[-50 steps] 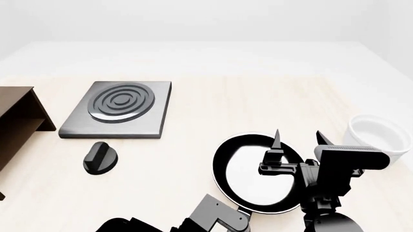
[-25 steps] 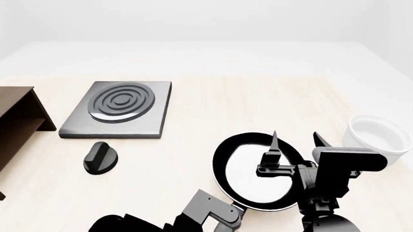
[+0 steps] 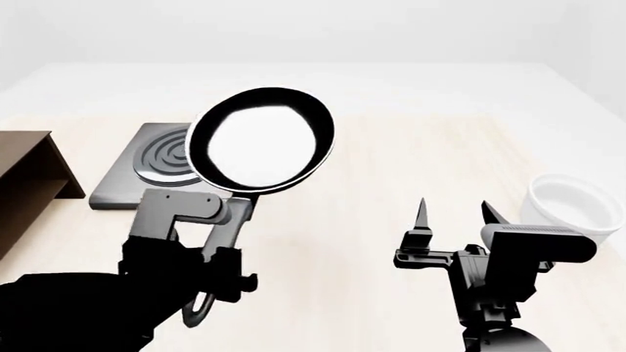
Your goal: Put the frying pan on top of the cabinet.
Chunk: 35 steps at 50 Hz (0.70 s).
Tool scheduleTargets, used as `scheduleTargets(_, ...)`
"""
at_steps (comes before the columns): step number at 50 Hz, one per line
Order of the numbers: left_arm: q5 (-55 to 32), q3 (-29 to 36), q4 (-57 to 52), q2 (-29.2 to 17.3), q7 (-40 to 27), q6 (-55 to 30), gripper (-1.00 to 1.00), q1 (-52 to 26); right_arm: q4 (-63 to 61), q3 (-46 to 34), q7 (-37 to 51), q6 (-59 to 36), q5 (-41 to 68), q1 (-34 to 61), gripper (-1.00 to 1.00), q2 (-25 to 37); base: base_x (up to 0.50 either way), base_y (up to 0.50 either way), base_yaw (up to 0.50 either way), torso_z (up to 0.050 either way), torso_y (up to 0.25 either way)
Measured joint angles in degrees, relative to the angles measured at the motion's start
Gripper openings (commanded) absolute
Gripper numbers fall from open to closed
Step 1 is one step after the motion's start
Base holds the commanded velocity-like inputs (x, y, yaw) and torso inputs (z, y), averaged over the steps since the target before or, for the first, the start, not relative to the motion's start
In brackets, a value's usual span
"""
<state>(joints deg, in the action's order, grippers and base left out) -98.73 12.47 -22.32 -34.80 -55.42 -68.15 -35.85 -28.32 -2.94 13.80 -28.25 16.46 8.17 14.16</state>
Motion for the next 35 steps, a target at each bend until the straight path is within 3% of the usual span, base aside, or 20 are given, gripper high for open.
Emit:
scheduleTargets(13,-0.4,-1.8,12.0,-8.5,-2.2,-2.0,-1.00,-17.0,0.3,-0.4,0.2,0.4,0.2,0.1,1.00,0.1,0.00,0.00,0.00,0.000,0.002)
scheduleTargets(24,11.3,3.1,32.7,-12.7,2.7,-2.7,-1.00,-32.6,0.5,-0.9,0.4,0.5,0.3,0.2,1.00,0.3,0.00,0.00,0.00,0.000,0.003)
scheduleTargets(35,21.7,6.7,51.4,-15.3,7.5,0.7,-1.00,-40.1,0.6,-1.2,0.7,0.6,0.4,0.1,1.00,0.5,0.00,0.00,0.00,0.000,0.002)
